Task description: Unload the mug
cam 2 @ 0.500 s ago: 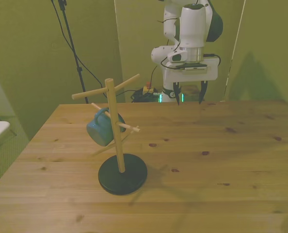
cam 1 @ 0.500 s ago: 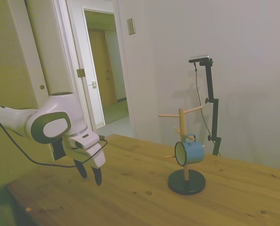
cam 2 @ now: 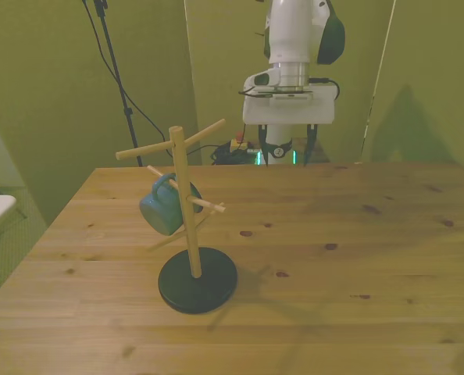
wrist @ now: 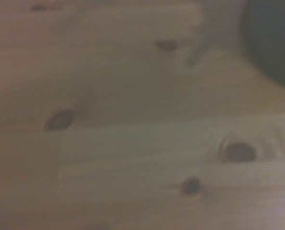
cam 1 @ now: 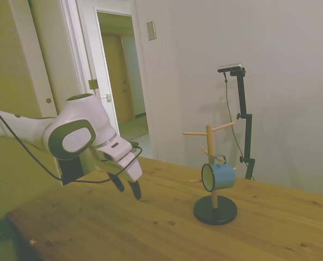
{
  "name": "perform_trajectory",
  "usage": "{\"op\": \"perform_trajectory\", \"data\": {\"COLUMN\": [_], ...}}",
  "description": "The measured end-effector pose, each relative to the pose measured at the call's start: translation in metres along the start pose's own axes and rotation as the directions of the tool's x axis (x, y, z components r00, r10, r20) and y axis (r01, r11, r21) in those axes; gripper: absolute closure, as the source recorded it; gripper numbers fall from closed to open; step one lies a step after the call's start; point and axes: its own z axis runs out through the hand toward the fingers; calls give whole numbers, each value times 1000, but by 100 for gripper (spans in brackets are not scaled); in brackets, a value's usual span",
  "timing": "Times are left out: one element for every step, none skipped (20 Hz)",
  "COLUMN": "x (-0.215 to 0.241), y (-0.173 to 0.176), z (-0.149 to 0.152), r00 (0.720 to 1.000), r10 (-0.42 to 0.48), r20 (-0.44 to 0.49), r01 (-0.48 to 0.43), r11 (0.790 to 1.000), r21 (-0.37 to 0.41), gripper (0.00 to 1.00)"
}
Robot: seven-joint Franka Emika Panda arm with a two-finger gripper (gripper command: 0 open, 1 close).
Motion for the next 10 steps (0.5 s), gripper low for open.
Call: {"op": "perform_trajectory", "data": {"x": [12,25,39,53,65,85,86,86,88,92], "y": [0,1,3,7,11,13,12,12,12,14], "z": [-4,-7,-10,-12,-12,-3,-3,-3,-4,-5], "r00": [1000,998,996,993,991,987,986,985,982,976], "r10": [12,27,44,62,79,112,112,110,113,123], "r20": [-28,-56,-81,-102,-112,-119,-121,-131,-151,-178], "r01": [-12,-26,-42,-58,-76,-111,-111,-109,-112,-121], "r11": [1000,999,999,998,997,994,994,994,994,992], "r21": [10,22,32,36,31,13,12,10,15,25], "gripper": [0,0,0,0,0,0,0,0,0,0]}}
